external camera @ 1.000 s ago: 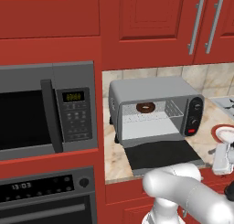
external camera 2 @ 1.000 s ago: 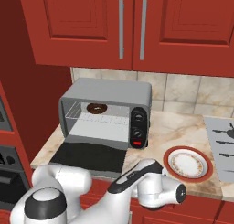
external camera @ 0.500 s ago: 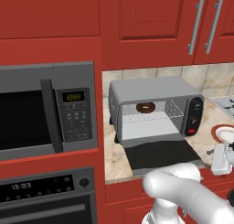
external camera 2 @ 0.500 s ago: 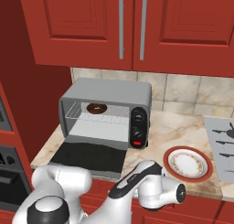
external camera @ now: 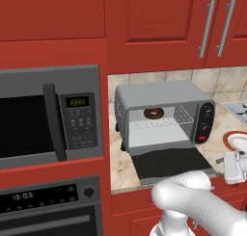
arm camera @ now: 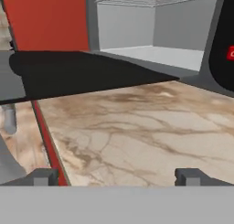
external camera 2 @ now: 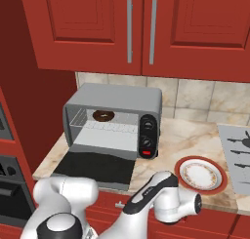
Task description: Pick up the bagel from the plate, place it on the toaster oven rack, close the door, and set the timer.
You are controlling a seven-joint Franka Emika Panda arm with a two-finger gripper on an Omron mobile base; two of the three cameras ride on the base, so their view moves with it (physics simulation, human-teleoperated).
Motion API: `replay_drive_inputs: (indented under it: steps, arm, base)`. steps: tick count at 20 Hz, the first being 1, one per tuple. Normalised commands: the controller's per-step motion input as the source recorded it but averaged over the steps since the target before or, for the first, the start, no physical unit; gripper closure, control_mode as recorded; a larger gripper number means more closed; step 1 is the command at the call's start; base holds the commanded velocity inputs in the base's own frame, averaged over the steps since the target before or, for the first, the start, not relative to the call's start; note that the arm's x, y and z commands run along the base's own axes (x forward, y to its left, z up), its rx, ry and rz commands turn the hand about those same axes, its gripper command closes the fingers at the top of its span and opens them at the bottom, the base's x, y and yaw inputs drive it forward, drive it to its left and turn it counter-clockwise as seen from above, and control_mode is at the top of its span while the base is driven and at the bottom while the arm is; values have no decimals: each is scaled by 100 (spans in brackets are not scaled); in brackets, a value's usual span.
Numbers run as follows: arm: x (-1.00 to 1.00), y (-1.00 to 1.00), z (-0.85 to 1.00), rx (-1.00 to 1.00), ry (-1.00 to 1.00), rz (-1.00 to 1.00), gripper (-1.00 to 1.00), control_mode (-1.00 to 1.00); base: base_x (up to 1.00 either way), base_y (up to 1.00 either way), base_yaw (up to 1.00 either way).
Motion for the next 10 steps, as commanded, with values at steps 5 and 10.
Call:
replay_drive_inputs:
  steps: [5,10]
  arm:
    - [-12,7,2,10,2,18,-100,-100]
    - [0,27,-2,4,0,4,-100,-100]
  base:
    - [0,0,0]
    - [0,0,0]
